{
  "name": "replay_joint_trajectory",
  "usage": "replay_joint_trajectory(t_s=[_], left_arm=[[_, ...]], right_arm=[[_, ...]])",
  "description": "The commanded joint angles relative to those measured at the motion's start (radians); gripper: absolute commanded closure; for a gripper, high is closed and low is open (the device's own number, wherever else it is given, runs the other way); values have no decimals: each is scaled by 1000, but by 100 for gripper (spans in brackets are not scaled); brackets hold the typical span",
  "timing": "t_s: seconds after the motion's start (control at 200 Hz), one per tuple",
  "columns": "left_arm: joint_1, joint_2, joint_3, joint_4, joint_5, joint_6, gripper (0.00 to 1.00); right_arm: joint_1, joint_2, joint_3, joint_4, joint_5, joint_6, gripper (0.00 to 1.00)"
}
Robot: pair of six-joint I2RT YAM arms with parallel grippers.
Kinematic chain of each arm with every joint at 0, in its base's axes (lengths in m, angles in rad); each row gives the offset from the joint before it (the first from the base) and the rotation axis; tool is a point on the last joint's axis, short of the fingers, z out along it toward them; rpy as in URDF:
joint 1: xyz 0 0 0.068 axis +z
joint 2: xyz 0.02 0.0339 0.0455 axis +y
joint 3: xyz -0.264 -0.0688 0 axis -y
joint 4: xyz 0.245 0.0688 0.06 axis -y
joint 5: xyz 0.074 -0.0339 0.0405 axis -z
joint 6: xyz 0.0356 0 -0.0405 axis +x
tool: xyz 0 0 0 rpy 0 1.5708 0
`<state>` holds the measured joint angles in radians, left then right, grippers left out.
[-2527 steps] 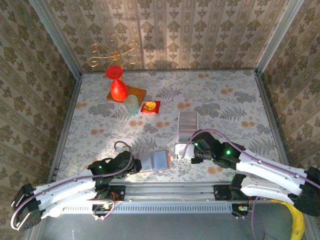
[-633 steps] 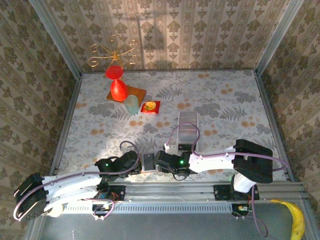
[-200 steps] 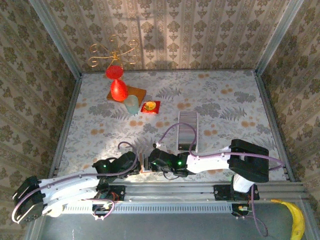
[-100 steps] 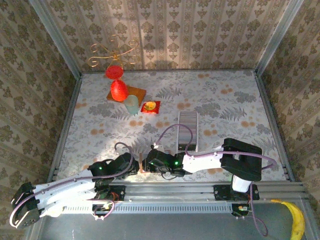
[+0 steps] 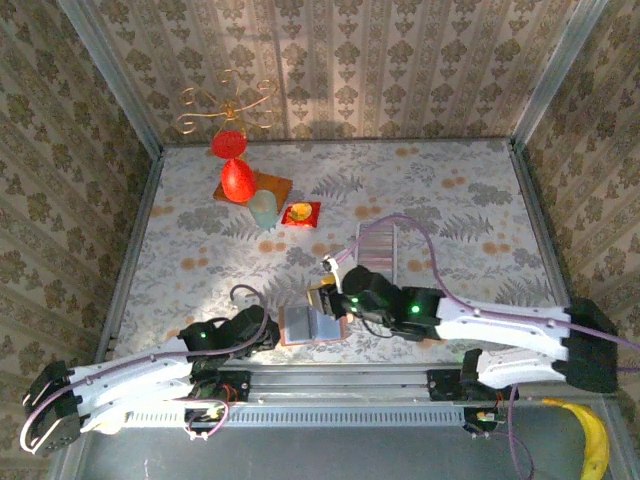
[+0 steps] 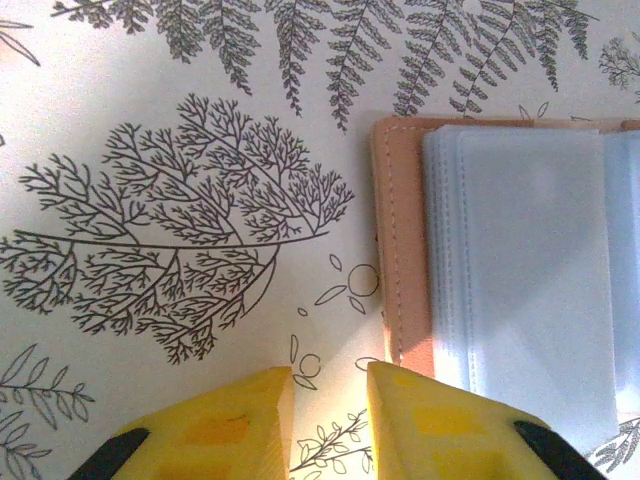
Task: Put the credit cards into the card holder
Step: Pick up the credit card from the storage box.
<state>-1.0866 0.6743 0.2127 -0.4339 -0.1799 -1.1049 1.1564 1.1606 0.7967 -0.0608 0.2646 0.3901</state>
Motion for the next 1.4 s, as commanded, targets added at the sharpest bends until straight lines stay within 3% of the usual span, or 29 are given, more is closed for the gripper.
replay_joint_trajectory(t_s=[0.0, 0.17, 0.31, 0.4, 0.465, 0.665, 0.925, 1.26, 1.395], left_arm=[[1, 5, 40, 4, -3, 23, 73], [2, 29, 53, 25, 8, 40, 68], [2, 61, 72, 29, 14, 54, 65], [2, 76, 77, 38, 16, 60, 63], [2, 83, 82, 39, 20, 65, 62], [4, 80, 77, 37, 26, 66, 60], [4, 76, 67, 40, 36, 60, 61], [5, 73, 59, 41, 36, 53, 62], [5, 74, 59, 43, 36, 50, 62]], right_arm=[[-2, -91, -60, -81, 12, -496, 61], [-118, -159, -52, -331, -71, -811, 54], [-186, -140, -63, -468, -49, -1016, 46], [-214, -123, -112, -447, -15, -1133, 29], [-243, -96, -137, -412, 0, -1191, 23], [-287, 26, -140, -296, 25, -1283, 21], [-314, 149, -118, -200, 45, -1342, 32], [-314, 184, -112, -178, 38, -1362, 72], [-314, 154, -120, -189, 41, -1358, 73]])
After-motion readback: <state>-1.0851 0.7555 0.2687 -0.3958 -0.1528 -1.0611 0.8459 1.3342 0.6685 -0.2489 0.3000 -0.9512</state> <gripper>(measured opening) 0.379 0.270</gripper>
